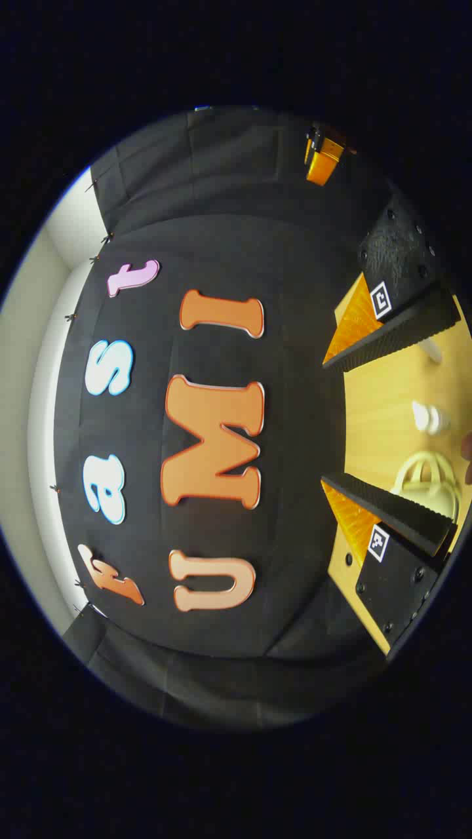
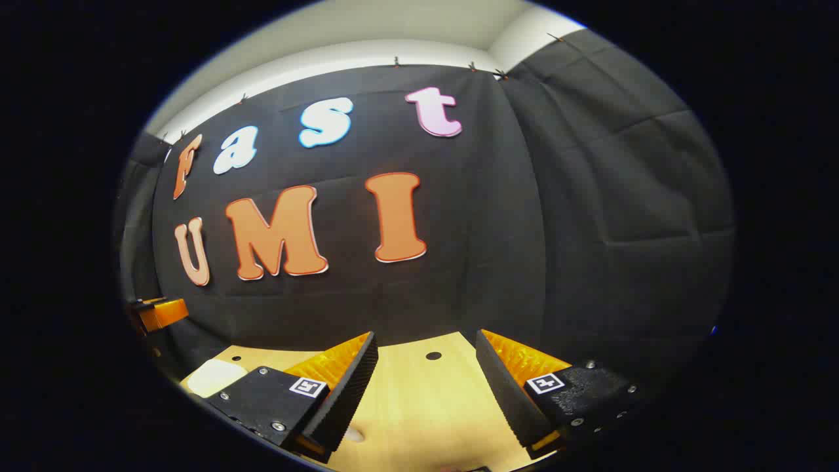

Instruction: First open the suitcase, pack the skin care products into it, and then close the suitcase.

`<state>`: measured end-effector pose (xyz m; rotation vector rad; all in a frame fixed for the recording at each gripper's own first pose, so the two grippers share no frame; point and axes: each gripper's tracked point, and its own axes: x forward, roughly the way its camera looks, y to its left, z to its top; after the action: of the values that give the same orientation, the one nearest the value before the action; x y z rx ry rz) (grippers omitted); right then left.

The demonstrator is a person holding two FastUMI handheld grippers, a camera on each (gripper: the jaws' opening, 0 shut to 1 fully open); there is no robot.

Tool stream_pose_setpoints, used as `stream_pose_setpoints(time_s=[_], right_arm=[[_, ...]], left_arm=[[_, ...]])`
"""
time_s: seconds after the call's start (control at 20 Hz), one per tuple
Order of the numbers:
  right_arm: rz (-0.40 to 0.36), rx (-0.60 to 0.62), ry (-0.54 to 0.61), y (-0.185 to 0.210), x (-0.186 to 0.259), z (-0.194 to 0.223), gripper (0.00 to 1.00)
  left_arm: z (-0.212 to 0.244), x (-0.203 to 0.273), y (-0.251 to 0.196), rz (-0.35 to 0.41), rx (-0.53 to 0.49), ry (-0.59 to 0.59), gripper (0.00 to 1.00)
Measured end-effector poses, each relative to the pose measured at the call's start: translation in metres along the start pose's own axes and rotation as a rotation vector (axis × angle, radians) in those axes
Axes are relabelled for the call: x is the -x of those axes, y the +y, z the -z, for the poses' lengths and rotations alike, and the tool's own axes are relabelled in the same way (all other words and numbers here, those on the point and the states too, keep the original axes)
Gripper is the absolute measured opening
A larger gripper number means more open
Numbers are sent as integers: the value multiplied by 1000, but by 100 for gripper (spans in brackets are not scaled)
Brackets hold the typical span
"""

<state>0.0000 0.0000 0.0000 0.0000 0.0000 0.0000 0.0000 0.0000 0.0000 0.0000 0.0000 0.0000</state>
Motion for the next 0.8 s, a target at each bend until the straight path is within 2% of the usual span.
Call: stream_pose_setpoints(time_s=[0.15, 0.2, 0.25, 0.3, 0.4, 0.45, 0.6, 0.65, 0.7, 0.75, 0.8], right_arm=[[-57, -24, 6, 58, 13, 2, 100], [-71, -32, 23, 73, 13, 5, 100], [-82, -32, 40, 84, 12, 8, 95], [-97, -22, 58, 95, 10, 12, 100], [-134, 30, 74, 114, 5, 17, 100], [-152, 54, 74, 119, 0, 16, 95], [-234, 79, 106, 132, -14, 22, 96], [-267, 78, 115, 136, -20, 23, 100], [-292, 78, 123, 137, -26, 27, 100], [-314, 82, 128, 138, -32, 30, 96], [-327, 91, 128, 137, -37, 33, 96]], left_arm=[[-4, 18, 50, -25, -13, -4, 98], [-3, 21, 58, -24, 5, -1, 98], [0, 24, 63, -18, 28, 8, 95], [3, 26, 63, -4, 59, 12, 98], [7, 29, 61, 22, 140, 19, 98], [8, 29, 65, 4, 151, 19, 98], [10, 27, 76, -104, 102, 18, 98], [11, 26, 74, -129, 95, 22, 98], [14, 23, 69, -147, 94, 24, 98], [17, 21, 65, -164, 99, 31, 100], [21, 18, 60, -174, 107, 31, 98]])
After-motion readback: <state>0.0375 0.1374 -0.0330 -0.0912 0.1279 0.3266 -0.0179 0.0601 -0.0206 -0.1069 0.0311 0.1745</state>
